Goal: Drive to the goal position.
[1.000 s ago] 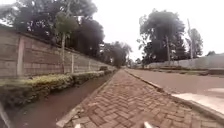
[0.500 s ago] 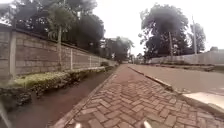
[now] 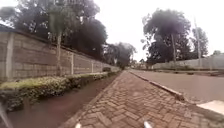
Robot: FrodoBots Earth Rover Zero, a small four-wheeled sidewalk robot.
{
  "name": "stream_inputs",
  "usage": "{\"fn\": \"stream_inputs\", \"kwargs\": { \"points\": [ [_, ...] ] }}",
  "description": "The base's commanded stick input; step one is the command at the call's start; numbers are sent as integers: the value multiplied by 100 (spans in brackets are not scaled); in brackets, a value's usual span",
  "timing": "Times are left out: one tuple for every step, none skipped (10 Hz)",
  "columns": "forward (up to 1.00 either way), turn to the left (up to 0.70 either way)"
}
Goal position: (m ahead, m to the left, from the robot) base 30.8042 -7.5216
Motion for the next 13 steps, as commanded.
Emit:
{"fn": "stream_inputs", "kwargs": {
  "points": [
    [70, 0],
    [70, -4],
    [70, -17],
    [70, -24],
    [70, -28],
    [70, -35],
    [70, -35],
    [70, -35],
    [70, -35],
    [70, -35],
    [70, 3],
    [70, 3],
    [70, 0]
  ]
}}
